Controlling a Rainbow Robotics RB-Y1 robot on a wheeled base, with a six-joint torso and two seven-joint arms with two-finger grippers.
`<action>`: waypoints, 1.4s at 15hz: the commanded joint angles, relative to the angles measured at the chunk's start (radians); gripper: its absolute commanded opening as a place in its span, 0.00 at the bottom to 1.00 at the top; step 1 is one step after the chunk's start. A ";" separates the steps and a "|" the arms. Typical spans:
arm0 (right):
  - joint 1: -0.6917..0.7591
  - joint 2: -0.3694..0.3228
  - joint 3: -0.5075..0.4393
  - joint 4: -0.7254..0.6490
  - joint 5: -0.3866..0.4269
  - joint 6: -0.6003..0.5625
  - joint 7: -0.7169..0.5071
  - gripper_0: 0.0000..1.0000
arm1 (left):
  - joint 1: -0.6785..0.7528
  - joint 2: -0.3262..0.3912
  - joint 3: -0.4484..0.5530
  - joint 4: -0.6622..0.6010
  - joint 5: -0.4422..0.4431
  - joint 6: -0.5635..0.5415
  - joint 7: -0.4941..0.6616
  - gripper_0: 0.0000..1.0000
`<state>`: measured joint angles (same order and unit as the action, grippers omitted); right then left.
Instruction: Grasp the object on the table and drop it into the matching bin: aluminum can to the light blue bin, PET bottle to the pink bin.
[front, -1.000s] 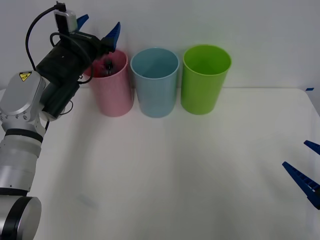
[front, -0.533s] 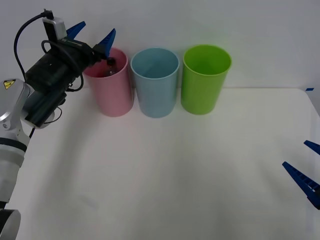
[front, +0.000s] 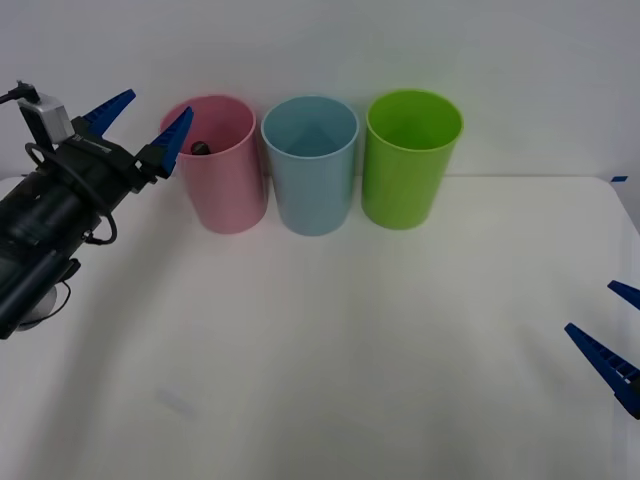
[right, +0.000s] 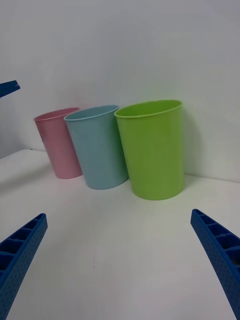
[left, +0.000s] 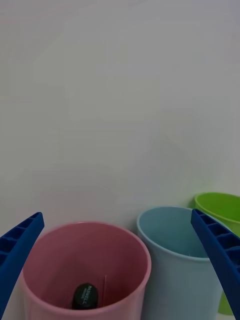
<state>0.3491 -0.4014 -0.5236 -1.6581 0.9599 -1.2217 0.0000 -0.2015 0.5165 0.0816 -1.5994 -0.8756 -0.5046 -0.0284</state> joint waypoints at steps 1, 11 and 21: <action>0.000 0.000 0.000 0.000 0.000 0.000 0.000 1.00 | 0.125 0.013 0.066 -0.062 0.021 -0.095 -0.013 1.00; 0.000 0.000 0.000 0.000 0.000 0.000 0.000 1.00 | 0.513 0.065 0.293 -0.086 0.035 -0.459 -0.059 1.00; 0.000 0.000 0.000 0.000 0.000 0.000 0.000 1.00 | 0.715 0.063 0.402 0.006 0.060 -0.697 -0.217 1.00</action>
<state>0.3491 -0.4014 -0.5236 -1.6581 0.9599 -1.2217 0.0000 0.5132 0.5810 0.4832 -1.6112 -0.8166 -1.1926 -0.2232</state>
